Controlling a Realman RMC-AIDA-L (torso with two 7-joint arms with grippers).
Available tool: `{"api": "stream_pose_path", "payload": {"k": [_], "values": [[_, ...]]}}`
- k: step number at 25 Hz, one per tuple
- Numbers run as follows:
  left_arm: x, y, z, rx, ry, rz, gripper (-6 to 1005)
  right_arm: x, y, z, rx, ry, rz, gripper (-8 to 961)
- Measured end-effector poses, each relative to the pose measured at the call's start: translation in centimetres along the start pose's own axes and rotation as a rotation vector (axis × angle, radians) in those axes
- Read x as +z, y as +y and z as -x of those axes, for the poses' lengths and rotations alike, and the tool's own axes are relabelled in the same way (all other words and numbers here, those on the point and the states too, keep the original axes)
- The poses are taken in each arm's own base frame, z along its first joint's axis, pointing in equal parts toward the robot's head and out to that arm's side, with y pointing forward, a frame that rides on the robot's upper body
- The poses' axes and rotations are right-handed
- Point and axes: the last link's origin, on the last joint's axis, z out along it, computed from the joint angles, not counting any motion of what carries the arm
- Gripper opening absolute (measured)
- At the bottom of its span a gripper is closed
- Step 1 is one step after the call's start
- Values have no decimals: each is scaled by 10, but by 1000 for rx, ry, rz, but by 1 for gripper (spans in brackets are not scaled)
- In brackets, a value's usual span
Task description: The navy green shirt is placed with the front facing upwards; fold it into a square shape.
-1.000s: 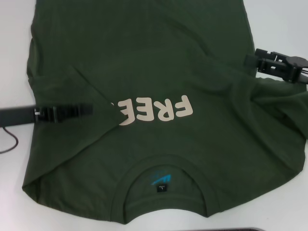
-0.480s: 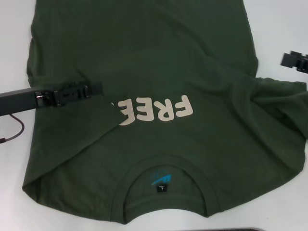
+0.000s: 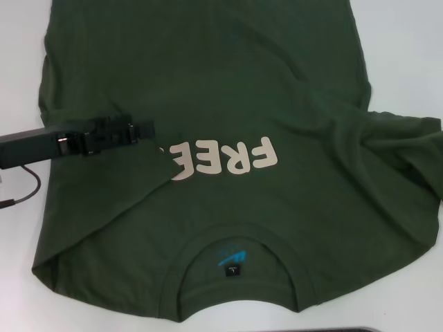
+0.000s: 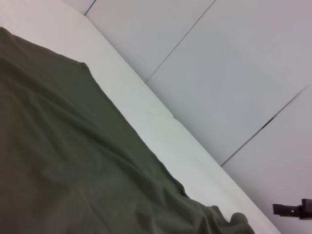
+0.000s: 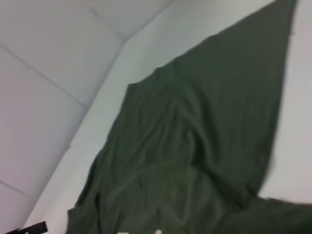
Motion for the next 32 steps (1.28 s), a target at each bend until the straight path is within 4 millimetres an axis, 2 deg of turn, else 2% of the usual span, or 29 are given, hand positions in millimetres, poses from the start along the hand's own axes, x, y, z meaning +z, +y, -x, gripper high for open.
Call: {"api": "stream_pose_path", "payload": {"k": [3, 8, 15, 22, 32], "values": [[-2, -3, 2, -2, -6, -23, 886, -7, -6, -4, 28, 4, -44, 910], [-3, -5, 2, -1, -9, -32, 885, -7, -18, -12, 56, 29, -122, 910], [-2, -5, 2, 1, -13, -33, 886, 12, -26, -11, 49, 31, -178, 909], [-1, -5, 2, -1, -11, -36, 885, 33, -23, -8, 36, 34, -176, 909], [-2, -6, 3, -10, -6, -39, 877, 45, -24, -11, 47, 50, -176, 908]]}}
